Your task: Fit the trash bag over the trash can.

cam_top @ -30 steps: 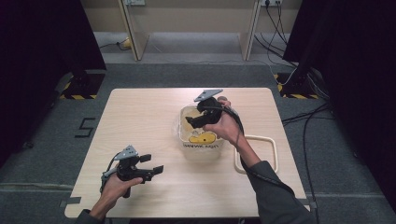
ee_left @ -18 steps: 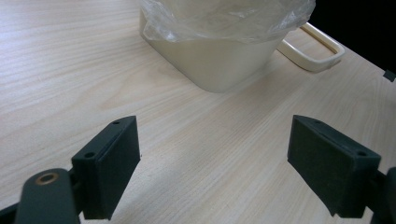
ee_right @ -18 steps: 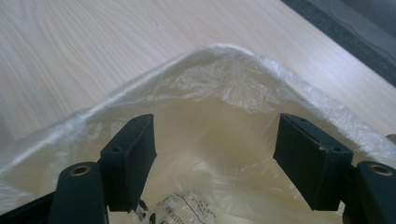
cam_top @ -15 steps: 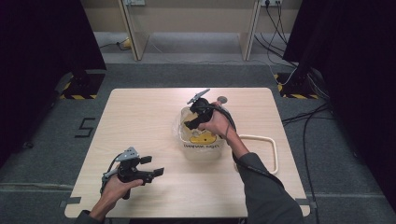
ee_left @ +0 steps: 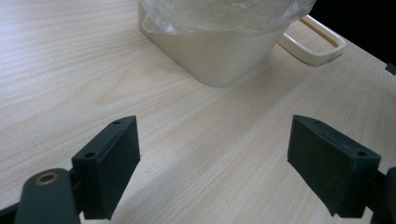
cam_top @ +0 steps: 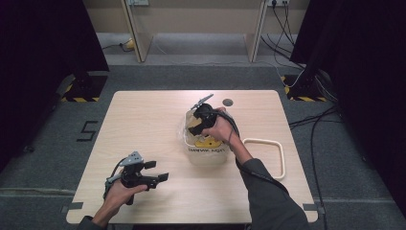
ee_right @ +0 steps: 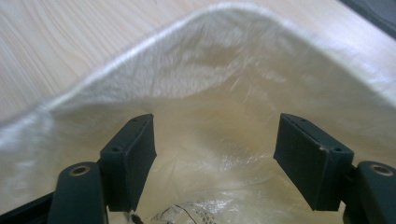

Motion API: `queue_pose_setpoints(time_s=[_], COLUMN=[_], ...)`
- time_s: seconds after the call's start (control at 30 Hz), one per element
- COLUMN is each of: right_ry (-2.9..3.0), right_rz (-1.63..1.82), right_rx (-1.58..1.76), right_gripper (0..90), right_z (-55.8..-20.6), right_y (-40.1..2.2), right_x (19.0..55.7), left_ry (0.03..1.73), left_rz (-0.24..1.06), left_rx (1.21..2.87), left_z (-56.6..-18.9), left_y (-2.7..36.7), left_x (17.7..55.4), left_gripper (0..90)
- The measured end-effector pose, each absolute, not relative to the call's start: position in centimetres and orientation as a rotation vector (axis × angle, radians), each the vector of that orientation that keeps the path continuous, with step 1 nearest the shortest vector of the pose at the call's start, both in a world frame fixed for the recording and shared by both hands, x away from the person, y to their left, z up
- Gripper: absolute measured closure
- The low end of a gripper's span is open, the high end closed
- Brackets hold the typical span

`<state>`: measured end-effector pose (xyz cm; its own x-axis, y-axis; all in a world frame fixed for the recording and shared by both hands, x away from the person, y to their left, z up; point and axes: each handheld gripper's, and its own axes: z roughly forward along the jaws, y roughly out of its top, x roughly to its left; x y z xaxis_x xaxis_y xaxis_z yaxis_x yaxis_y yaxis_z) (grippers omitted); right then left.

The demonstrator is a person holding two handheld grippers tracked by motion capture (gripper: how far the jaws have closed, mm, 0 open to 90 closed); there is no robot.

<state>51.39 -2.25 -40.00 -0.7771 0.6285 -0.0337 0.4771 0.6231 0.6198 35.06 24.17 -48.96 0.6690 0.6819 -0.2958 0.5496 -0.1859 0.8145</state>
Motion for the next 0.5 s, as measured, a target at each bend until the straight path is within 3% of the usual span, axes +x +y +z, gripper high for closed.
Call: queue_pose_setpoints(time_s=[0.5], right_ry=[2.495], right_rz=[1.082], right_rx=[0.877], right_gripper=[29.1], right_z=[-34.9], right_y=[-5.8], right_x=[48.4], left_ry=[0.987], left_rz=[0.152], left_rx=[1.863], left_z=[-49.2], left_y=[24.2], left_x=[35.1], left_gripper=[16.5])
